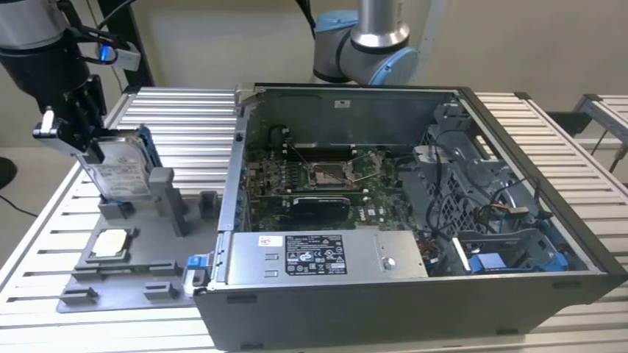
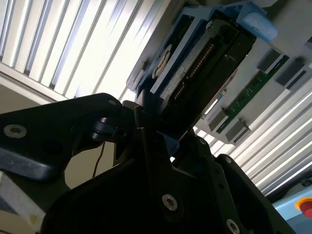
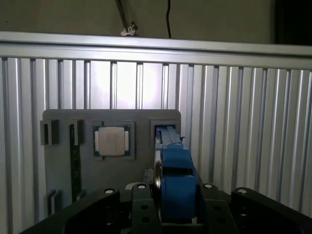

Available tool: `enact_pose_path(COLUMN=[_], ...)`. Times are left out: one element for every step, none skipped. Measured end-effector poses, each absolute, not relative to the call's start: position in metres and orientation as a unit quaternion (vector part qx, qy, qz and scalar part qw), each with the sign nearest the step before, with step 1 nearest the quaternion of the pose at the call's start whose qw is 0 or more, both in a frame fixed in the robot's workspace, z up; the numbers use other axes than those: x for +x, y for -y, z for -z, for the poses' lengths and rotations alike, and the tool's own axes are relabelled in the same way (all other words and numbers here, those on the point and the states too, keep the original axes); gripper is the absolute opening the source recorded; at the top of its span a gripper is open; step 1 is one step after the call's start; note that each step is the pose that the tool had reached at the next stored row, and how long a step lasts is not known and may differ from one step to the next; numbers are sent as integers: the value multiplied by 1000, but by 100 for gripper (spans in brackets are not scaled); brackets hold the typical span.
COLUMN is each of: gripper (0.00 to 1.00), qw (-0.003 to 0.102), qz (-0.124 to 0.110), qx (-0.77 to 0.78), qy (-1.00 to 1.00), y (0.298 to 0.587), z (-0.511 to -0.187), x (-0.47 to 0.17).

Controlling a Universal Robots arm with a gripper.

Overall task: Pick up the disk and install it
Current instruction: 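Pick up the disk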

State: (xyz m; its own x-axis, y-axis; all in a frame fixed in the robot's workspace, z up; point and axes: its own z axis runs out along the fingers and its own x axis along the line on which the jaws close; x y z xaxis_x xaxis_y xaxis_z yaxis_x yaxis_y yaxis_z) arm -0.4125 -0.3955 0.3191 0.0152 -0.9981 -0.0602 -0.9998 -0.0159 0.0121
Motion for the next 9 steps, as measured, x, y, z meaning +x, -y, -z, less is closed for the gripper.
enact_pose_path(gripper=[0,0,0,0,0,0,0,0,0], qw=[17,17,17,17,17,17,17,17,17], qz=[-26,-26,-26,-26,-26,-26,-26,-26,-26], qx=[-712,-712,-712,-712,-712,-712,-712,-712,-712], qy=[-701,-701,-701,-701,-701,-701,-701,-701,-701], y=[395,395,395,395,395,395,395,395,395], z=[-322,-325,-329,-333,-337,-342,-347,-351,-356], x=[-413,-413,-413,-413,-413,-413,-413,-413,-413])
